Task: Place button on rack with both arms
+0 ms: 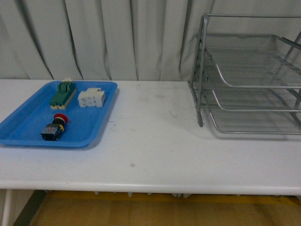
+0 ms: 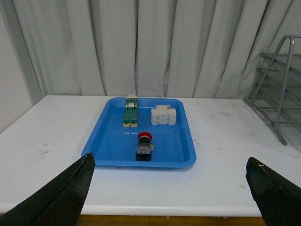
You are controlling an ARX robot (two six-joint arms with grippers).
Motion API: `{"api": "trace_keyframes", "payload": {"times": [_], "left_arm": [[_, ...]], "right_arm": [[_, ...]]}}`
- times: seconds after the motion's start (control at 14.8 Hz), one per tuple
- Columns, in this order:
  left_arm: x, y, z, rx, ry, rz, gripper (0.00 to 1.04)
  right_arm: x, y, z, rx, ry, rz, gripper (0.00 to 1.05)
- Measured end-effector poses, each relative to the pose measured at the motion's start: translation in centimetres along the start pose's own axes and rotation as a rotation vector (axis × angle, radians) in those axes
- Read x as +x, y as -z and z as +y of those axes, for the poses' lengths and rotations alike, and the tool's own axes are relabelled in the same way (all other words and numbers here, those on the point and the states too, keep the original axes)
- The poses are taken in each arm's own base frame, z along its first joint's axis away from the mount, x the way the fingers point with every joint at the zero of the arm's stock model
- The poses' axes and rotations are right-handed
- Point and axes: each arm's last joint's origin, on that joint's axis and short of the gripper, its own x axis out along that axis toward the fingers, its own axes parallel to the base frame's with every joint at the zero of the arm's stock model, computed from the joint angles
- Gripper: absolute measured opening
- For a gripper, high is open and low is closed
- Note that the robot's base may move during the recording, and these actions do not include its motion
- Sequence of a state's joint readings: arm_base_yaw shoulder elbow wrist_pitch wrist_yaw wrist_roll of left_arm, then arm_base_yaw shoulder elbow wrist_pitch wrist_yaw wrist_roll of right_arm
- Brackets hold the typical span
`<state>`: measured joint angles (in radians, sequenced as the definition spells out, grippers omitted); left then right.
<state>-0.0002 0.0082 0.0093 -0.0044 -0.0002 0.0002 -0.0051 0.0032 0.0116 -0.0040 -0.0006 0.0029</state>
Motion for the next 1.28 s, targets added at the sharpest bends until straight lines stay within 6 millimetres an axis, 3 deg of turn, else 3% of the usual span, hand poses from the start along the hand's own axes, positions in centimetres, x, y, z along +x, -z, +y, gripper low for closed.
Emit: {"api": "trace_keyframes", "payload": {"times": [0.07, 0.2, 0.34, 0.54, 0.74, 0.81, 1.01, 1.28], "left_arm": [[0.0, 0.0, 0.0, 0.0, 0.0, 0.0, 0.98], [0.0, 0.0, 0.0, 0.0, 0.0, 0.0, 0.98], [0.0, 0.0, 0.0, 0.0, 0.0, 0.0, 0.98], [0.0, 0.0, 0.0, 0.0, 0.0, -0.001, 0.98], [0.0, 0.0, 0.0, 0.0, 0.0, -0.001, 0.98], [0.0, 0.0, 0.0, 0.0, 0.0, -0.001, 0.98], [0.0, 0.0, 0.0, 0.0, 0.0, -0.001, 0.98], [0.0, 0.0, 0.0, 0.0, 0.0, -0.001, 0.98]], "right_arm": [[0.0, 0.0, 0.0, 0.0, 0.0, 0.0, 0.98], [0.4, 0.2, -0.1, 0.08, 0.036, 0.242, 0.98], [2.7, -0.1, -1.0, 0.278, 0.064, 0.321, 0.98], [7.4, 1.4, -2.1, 0.638, 0.076, 0.344, 0.98], [13.8, 2.0, -3.0, 0.857, 0.087, 0.241, 0.98], [16.3, 3.0, -3.1, 0.919, 0.092, 0.253, 0.98], [20.8, 6.3, -3.0, 1.03, 0.134, 0.34, 0.98], [25.5, 8.5, -1.6, 1.087, 0.126, 0.386, 0.98]]}}
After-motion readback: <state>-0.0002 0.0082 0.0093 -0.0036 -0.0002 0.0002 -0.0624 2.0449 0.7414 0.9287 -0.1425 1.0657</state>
